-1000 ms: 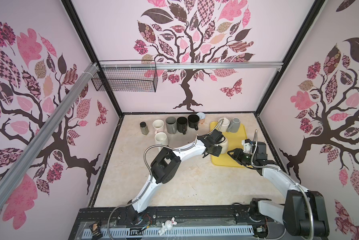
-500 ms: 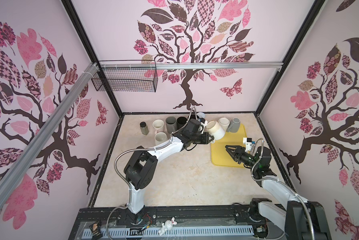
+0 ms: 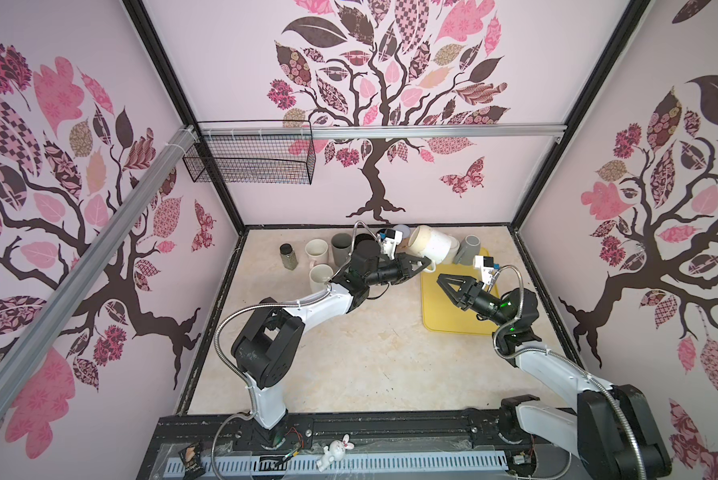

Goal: Turn the mug right side up

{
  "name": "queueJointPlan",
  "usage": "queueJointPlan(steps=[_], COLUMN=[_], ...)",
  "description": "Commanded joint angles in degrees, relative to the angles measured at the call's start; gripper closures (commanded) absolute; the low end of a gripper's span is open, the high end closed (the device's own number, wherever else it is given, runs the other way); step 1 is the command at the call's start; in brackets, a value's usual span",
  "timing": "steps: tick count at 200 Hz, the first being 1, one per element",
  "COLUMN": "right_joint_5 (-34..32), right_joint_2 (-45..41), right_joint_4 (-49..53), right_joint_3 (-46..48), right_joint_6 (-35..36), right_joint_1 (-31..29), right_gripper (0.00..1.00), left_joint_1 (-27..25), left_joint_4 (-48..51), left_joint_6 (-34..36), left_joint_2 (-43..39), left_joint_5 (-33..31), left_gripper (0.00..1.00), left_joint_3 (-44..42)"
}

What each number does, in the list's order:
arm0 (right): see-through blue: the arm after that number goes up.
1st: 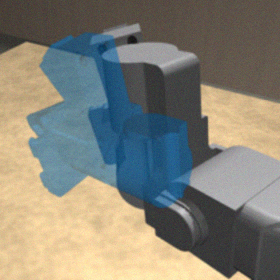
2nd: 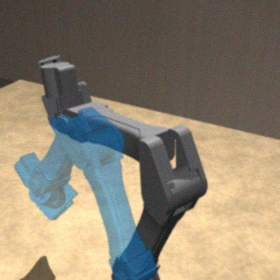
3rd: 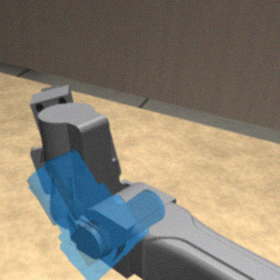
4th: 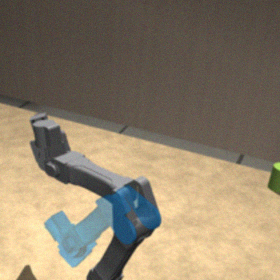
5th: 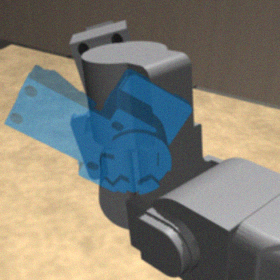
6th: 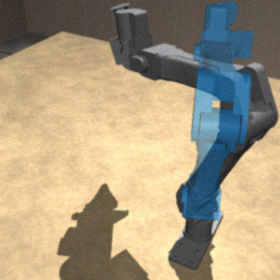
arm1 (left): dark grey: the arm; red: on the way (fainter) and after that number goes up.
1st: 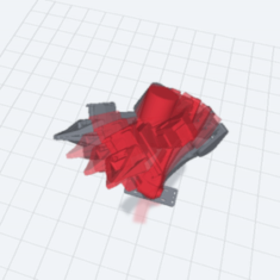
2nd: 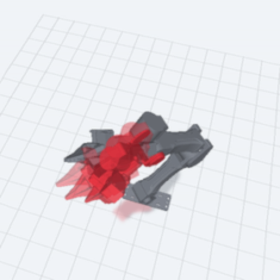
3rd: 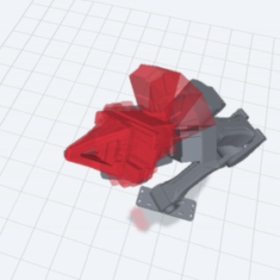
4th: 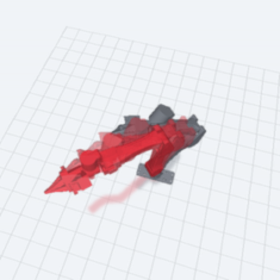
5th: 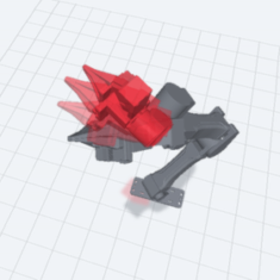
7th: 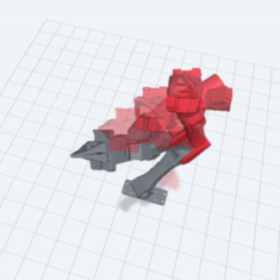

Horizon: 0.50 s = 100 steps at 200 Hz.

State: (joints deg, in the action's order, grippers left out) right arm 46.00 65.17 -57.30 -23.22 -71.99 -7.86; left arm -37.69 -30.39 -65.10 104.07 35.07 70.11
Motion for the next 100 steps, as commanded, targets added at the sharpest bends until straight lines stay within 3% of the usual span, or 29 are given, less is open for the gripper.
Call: queueJointPlan(steps=[1,24,100], right_joint_5=[-1.18,-2.47,-2.99], right_joint_2=[0.92,1.10,4.03], right_joint_4=[-2.60,1.82,1.54], right_joint_3=[-2.82,-4.11,-9.82], right_joint_6=[-1.63,-1.13,-4.85], right_joint_1=[-0.31,-0.26,-0.51], right_gripper=[0.54,0.54,0.58], left_joint_1=[0.05,-0.06,-2.56], left_joint_4=[-15.65,-15.84,-17.68], left_joint_6=[-5.57,-6.18,-8.03], left_joint_2=[-3.37,-4.50,-5.46], left_joint_5=[1.79,2.07,1.90], left_gripper=[1.00,1.00,1.00], left_joint_3=[-1.43,-1.74,-2.21])
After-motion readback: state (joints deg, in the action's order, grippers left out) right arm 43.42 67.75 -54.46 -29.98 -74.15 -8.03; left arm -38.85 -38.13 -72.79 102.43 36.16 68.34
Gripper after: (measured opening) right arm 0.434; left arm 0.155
